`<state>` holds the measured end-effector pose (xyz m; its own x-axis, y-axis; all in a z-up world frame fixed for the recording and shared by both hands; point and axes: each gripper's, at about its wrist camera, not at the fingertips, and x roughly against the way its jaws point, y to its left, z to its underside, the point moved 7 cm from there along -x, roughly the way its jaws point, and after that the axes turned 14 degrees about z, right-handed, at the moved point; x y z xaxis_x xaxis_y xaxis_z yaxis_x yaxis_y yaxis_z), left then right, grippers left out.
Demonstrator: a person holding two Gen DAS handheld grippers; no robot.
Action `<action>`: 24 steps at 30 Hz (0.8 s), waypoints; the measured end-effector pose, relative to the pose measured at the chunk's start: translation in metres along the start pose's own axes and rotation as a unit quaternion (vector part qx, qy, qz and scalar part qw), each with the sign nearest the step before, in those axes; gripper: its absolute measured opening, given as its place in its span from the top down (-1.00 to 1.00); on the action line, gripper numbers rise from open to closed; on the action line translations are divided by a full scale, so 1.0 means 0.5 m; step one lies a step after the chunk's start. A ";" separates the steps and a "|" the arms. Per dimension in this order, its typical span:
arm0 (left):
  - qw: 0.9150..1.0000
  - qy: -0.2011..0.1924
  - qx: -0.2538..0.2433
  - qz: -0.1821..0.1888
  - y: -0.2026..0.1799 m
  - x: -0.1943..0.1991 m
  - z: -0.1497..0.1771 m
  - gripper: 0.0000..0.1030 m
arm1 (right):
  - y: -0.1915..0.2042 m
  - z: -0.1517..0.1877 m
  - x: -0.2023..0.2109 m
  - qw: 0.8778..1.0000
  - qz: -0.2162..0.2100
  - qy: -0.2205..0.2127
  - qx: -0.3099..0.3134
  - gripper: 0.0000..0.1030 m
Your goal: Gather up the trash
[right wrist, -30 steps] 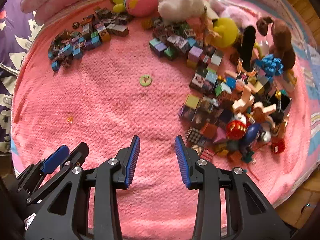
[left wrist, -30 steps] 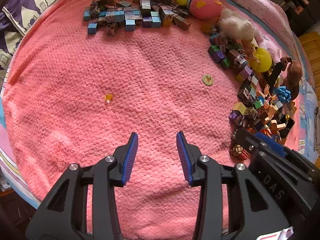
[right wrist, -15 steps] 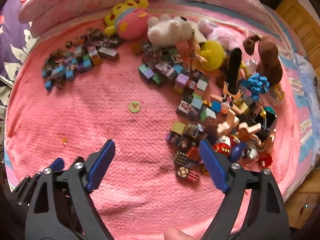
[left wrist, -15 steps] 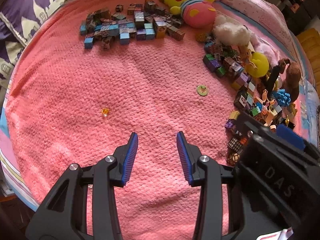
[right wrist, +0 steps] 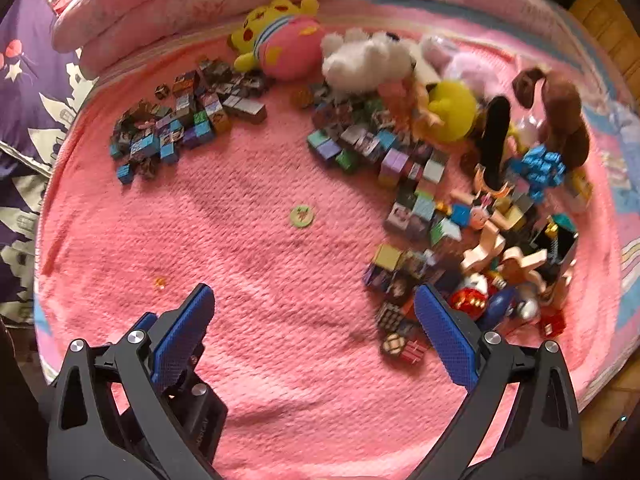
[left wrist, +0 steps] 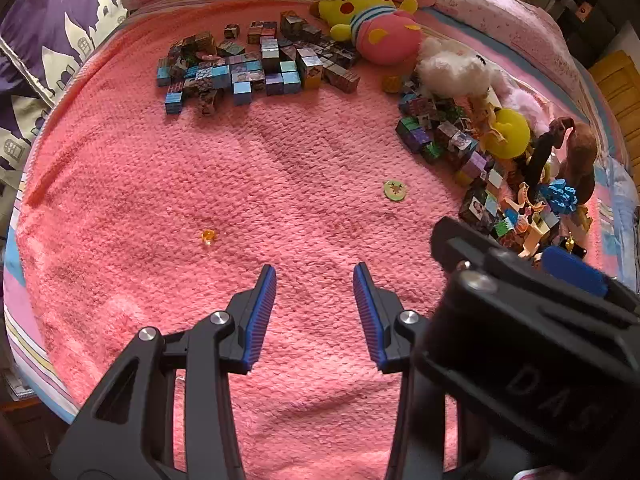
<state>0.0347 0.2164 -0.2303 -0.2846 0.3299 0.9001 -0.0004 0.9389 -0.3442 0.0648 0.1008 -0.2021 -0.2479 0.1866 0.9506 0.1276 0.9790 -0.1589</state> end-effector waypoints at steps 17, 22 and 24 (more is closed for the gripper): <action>1.000 0.000 -0.008 0.009 -0.017 0.002 0.002 0.24 | -0.032 -0.004 0.017 0.998 0.050 -0.023 -0.016 -0.91; 1.000 -0.002 -0.007 0.011 -0.017 0.004 0.002 0.24 | -0.026 0.006 0.010 0.999 0.041 -0.014 -0.016 -0.91; 1.000 -0.003 -0.004 0.012 -0.016 0.005 0.000 0.24 | -0.022 0.005 0.012 0.999 0.039 -0.015 -0.010 -0.91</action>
<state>0.0339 0.2099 -0.2252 -0.2906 0.3522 0.8897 0.0138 0.9312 -0.3642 0.0597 0.0915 -0.1952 -0.2641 0.2649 0.9274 0.1673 0.9596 -0.2264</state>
